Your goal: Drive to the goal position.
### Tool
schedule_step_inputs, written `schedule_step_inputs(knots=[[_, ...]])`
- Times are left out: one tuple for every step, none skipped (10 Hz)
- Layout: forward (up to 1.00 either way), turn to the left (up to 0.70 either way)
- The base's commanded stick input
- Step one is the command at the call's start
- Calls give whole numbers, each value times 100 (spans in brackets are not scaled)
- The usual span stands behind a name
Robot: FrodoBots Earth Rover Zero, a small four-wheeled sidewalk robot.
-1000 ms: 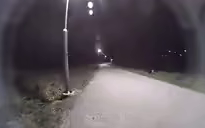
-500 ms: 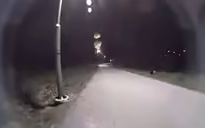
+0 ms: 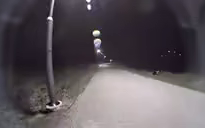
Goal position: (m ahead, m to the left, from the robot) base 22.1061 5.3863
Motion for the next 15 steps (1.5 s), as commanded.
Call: schedule_step_inputs(knots=[[70,0],[70,0],[70,0],[70,0],[70,0],[70,0],[70,0],[70,0],[70,0],[70,0],[70,0],[70,0],[70,0],[70,0],[70,0]])
